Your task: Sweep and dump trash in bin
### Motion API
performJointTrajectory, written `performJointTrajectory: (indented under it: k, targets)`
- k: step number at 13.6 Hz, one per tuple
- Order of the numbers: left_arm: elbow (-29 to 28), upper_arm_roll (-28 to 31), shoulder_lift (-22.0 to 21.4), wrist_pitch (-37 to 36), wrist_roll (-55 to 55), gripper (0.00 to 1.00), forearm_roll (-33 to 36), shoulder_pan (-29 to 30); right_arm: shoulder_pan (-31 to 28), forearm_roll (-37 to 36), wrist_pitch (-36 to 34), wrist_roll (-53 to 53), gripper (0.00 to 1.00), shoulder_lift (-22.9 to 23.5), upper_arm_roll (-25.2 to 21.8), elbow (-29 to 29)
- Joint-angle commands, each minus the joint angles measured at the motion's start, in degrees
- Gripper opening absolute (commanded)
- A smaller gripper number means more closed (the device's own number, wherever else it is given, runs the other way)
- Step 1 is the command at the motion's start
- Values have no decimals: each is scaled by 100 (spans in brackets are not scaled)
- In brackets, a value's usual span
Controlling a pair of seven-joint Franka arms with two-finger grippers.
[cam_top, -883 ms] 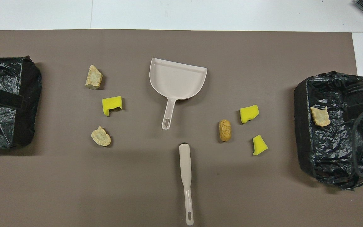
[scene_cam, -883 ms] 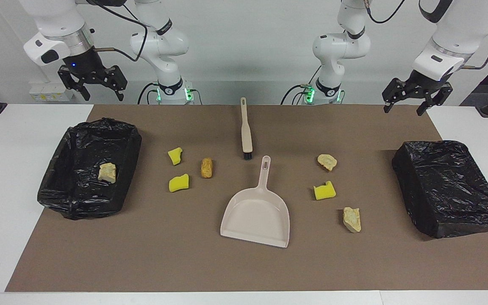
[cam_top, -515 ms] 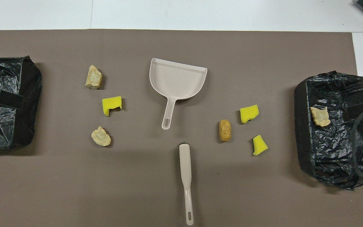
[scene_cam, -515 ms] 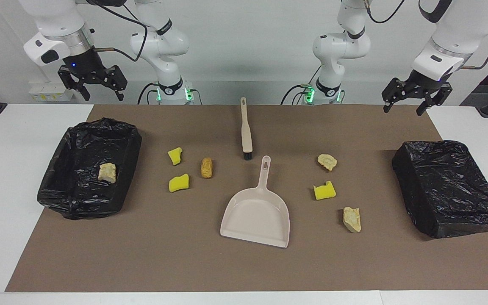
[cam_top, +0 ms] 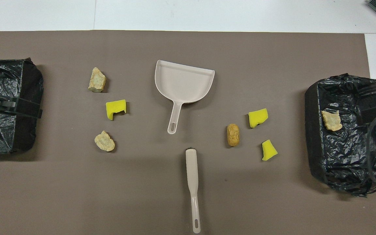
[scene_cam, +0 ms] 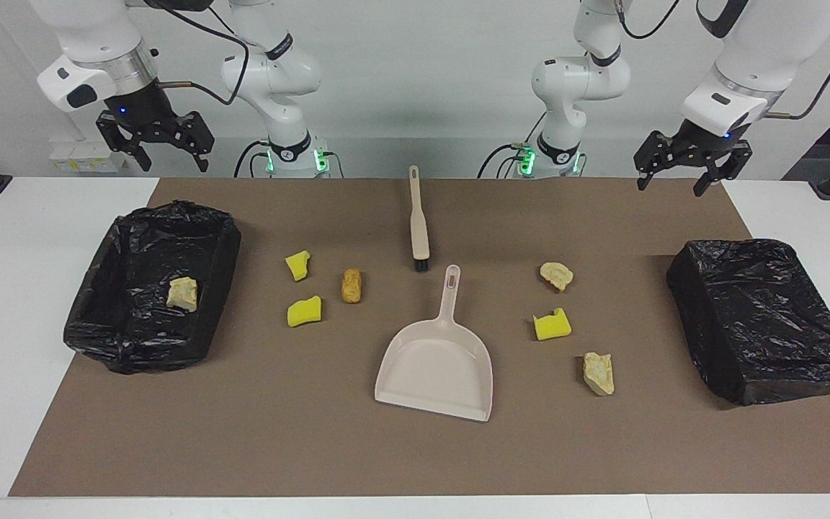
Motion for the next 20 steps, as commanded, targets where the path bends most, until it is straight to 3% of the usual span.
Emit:
performJointTrajectory:
  k: [1, 4, 7, 11, 15, 18, 20]
  targets:
    - [-839, 53, -470, 289, -497, 100, -60, -621, -9, 43, 407, -28, 100, -92, 32, -206]
    - [-1849, 44, -813, 1018, -1570, 100, -69, -1675, 35, 191, 575, 533, 100, 135, 93, -136]
    - [-2633, 35, -1016, 1651, -2421, 100, -139, -2642, 377, 551, 1206, 1219, 100, 478, 199, -74]
    - [-3380, 35, -946, 2714, -3635, 100, -157, -3733, 1071, 991, 2058, 2518, 100, 1461, 208, 374]
    - [-3758, 26, -358, 3794, -4980, 100, -157, -4621, 1774, 1422, 2920, 4038, 100, 2551, 357, 944]
    - [-3900, 26, 72, 4061, -5044, 100, -271, -4955, 2179, 1685, 3395, 4787, 100, 2948, 480, 1043]
    - [-4189, 26, 83, 4385, -5035, 100, -280, -5036, 2600, 1739, 3615, 5235, 100, 3272, 481, 1034]
